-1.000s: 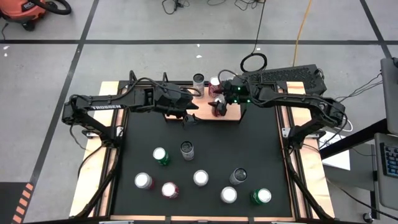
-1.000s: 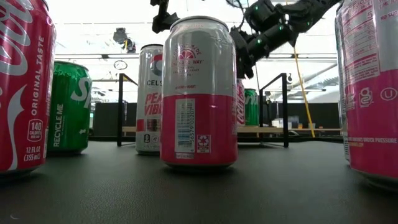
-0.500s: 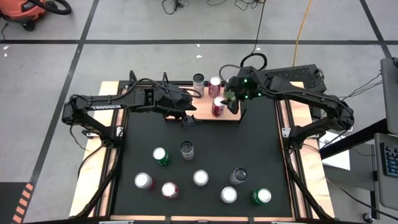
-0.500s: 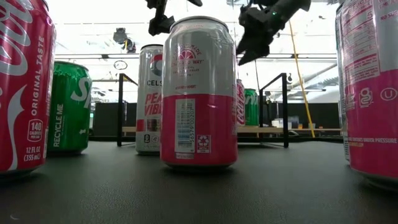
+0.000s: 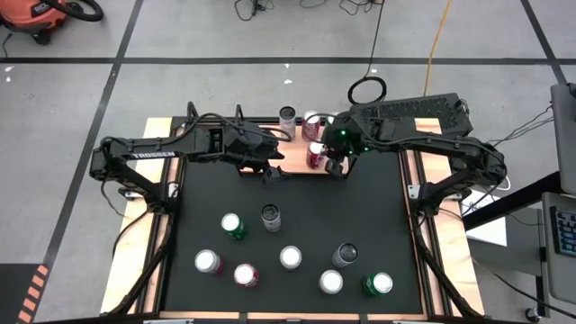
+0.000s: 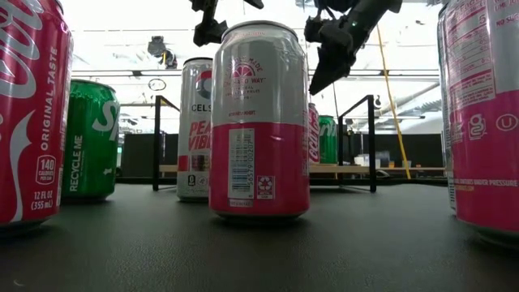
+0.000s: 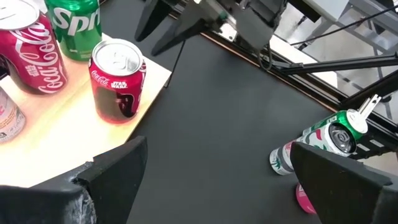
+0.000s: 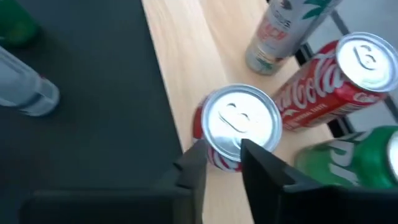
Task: Place canned beverage on shelf
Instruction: Adjust the red soda can on the shelf
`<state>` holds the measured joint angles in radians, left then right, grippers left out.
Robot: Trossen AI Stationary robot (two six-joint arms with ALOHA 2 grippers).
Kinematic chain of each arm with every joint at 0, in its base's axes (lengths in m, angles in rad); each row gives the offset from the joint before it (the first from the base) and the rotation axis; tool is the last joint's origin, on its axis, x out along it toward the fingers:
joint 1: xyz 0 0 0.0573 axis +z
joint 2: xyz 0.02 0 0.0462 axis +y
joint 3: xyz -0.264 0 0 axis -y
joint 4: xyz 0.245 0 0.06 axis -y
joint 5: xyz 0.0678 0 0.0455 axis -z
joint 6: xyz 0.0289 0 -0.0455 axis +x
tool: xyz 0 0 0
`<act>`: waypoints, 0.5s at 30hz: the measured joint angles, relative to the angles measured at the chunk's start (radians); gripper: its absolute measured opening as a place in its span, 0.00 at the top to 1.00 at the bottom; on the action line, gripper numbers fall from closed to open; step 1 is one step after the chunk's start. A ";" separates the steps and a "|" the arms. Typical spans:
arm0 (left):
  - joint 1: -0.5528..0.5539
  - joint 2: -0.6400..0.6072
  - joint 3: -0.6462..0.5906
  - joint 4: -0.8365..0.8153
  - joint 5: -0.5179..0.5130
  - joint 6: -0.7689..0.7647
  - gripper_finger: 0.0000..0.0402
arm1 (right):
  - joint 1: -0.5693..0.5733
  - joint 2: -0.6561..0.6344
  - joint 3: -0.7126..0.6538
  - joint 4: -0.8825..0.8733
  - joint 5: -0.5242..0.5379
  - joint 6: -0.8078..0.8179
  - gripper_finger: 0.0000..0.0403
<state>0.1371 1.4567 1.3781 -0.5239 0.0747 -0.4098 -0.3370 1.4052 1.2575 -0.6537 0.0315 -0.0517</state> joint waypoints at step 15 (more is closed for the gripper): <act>0.000 0.000 0.000 0.000 -0.005 -0.022 0.01 | 0.006 0.073 -0.002 -0.027 -0.011 -0.034 0.99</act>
<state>0.1371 1.4567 1.3781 -0.5240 0.0700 -0.4320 -0.3313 1.4784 1.2560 -0.6810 0.0204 -0.0862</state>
